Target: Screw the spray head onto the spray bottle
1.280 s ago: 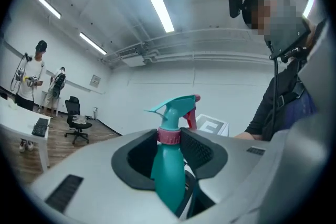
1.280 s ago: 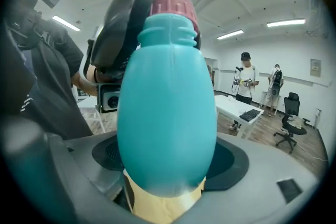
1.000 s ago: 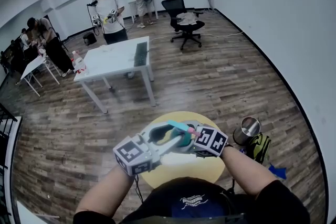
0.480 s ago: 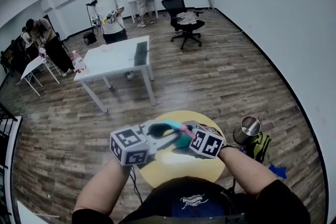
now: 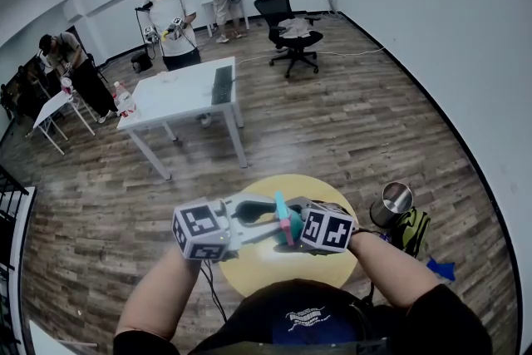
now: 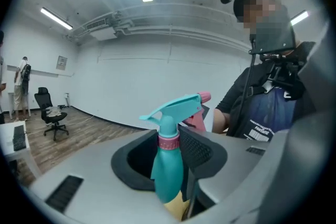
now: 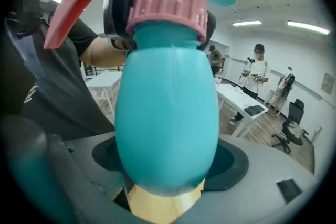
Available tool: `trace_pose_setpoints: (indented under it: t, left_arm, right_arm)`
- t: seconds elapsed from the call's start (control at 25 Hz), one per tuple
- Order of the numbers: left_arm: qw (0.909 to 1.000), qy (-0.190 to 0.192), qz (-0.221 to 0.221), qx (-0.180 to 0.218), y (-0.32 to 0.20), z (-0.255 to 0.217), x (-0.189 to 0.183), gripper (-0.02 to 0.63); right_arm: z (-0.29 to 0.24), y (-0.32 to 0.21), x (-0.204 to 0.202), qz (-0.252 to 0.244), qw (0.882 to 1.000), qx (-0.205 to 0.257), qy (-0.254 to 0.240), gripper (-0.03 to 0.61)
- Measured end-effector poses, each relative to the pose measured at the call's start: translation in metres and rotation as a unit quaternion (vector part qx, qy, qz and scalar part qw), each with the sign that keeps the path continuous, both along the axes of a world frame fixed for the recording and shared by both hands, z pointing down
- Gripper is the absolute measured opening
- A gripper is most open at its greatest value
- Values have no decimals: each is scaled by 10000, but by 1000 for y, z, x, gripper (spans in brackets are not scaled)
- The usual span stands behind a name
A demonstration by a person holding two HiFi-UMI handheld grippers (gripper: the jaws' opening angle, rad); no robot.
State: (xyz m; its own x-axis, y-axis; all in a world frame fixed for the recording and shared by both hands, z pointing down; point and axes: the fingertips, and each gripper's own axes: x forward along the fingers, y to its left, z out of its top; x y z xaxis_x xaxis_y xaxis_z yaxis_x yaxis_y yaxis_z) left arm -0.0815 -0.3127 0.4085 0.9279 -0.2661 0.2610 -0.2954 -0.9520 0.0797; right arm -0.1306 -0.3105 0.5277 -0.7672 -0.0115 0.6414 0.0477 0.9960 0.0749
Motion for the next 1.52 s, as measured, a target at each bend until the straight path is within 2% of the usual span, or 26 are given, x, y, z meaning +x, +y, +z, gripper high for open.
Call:
trace_pose_setpoints:
  t: [0.12,0.32,0.48,0.64,0.72,0.8,0.92,0.96,1.04,1.16,1.24,1.4,1.52]
  left_arm:
    - [9995,227,133,166,12,-7,0,170]
    - [9968,440,-174,638,12,-16,-6,199]
    - [9962,463,-331,653,10,-17,-8,209]
    - [9948,722,-694,170,4,-28,-24,209]
    - [9922,889,-872,65,0,-37,-35,209]
    - [9900,850,-1126,30,-5,-48,-41,209]
    - [9842,388,-1712,-233,-16,-61,-36,210]
    - [9807,270,-1885,-453,-19,-63,-33,210]
    - [9724,170,-2086,-1029,-25,-60,-28,267]
    - [9619,8,-2139,-1701,-30,-45,-24,332]
    - [9558,-246,-2108,-2033,-33,-30,-22,402]
    - [9420,-840,-2100,-2479,-35,-1,-20,402]
    - [9339,-1082,-2042,-2729,-37,18,-17,403]
  right_arm:
    - [-8,15,-4,-276,9993,-145,-209,420]
    - [-18,18,-5,-291,9989,-172,-339,420]
    - [-15,13,-4,-212,9992,-99,-325,420]
    - [-18,6,-2,-55,9994,-116,-323,420]
    - [-17,2,-2,39,9996,-101,-280,420]
    - [-10,-5,0,159,9997,-14,-165,420]
    - [7,-19,8,372,9991,190,107,420]
    - [13,-23,9,440,9986,231,189,420]
    - [21,-27,9,539,9975,296,349,420]
    - [27,-31,6,626,9953,454,584,420]
    - [33,-37,8,728,9928,594,740,420]
    - [37,-49,10,987,9882,784,875,420]
    - [31,-49,-2,1093,9920,437,445,420]
